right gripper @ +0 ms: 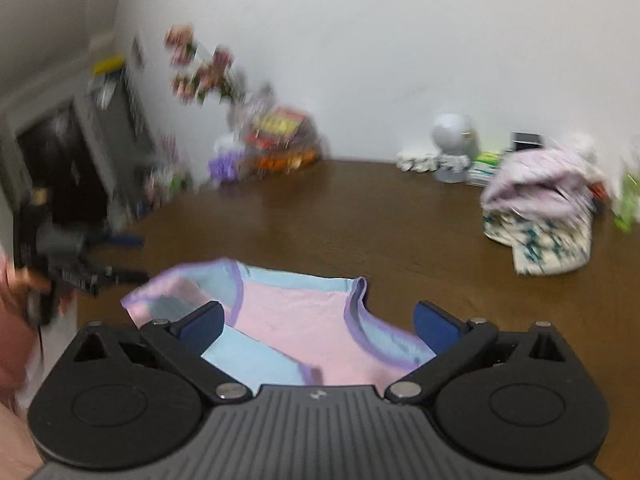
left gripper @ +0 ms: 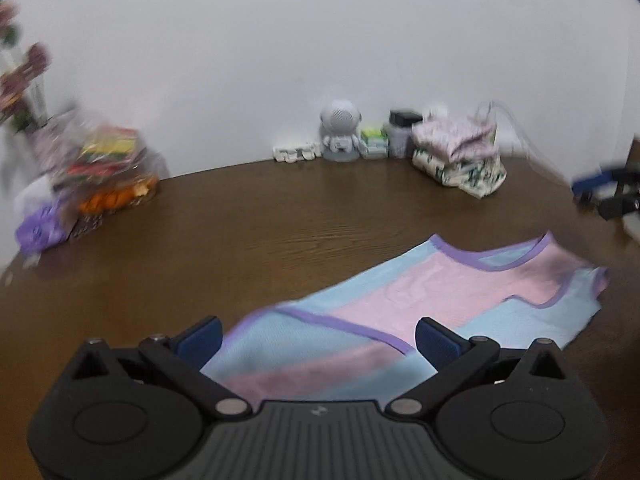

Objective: Fold clothes
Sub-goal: 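Grasp the garment hem with the left gripper while the right gripper grasps the hem too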

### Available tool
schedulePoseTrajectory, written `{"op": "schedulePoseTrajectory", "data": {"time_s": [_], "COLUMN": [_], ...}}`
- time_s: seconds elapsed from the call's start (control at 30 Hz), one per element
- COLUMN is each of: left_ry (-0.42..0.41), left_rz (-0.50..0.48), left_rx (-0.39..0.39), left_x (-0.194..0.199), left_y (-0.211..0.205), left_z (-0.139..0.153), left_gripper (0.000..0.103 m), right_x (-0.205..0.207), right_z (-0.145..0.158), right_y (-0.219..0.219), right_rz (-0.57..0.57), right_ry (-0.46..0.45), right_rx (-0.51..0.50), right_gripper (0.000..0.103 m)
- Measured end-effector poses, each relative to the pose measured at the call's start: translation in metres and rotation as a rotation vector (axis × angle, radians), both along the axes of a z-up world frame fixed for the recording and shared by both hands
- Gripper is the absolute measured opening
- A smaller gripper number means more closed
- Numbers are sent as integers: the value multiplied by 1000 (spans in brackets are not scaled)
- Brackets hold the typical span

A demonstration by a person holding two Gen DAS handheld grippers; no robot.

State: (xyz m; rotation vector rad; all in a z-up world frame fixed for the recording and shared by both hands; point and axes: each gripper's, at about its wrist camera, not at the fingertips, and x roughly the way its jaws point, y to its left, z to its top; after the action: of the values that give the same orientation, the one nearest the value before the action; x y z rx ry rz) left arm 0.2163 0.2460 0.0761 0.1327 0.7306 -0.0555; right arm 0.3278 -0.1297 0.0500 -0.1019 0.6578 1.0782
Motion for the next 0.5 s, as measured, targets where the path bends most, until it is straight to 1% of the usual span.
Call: {"op": "schedulePoseTrajectory", "data": {"time_s": [0.13,0.2,0.27,0.3,0.33,0.37,0.4,0.47,0.5], "left_ry": [120,158,191,205,217,228,240,263,271], "left_rz": [-63,-81,-96,-103,-109,-116,-122,-134,-140], "left_rx": [84,93,84,70,58,45,33,8,-1], "left_x": [54,76,95,102,107,112,117,127,131], "left_y": [0,5,11,14,18,21,24,31,34], "left_z": [-15,-25,-37,-41,-45,-48,-51,-58,-61], "left_gripper": [103,102,99,96,87,80,78,65,62], "right_x": [27,40,55,63,71,77,85,96,100], "right_z": [-7,-17,-32,-40,-46,-52,-58,-67,-71], "right_y": [60,87,108,117,125,131,135,143,148], "right_rz": [106,146,175,188,201,211,222,249,264], "right_ry": [-38,-54,-56,-46,-35,-17,7,47,58], "right_rx": [-178,-253,-313,-330,-341,-340,-334,-320,-318], "right_gripper": [103,102,102,102,99,93,90,77,76]}}
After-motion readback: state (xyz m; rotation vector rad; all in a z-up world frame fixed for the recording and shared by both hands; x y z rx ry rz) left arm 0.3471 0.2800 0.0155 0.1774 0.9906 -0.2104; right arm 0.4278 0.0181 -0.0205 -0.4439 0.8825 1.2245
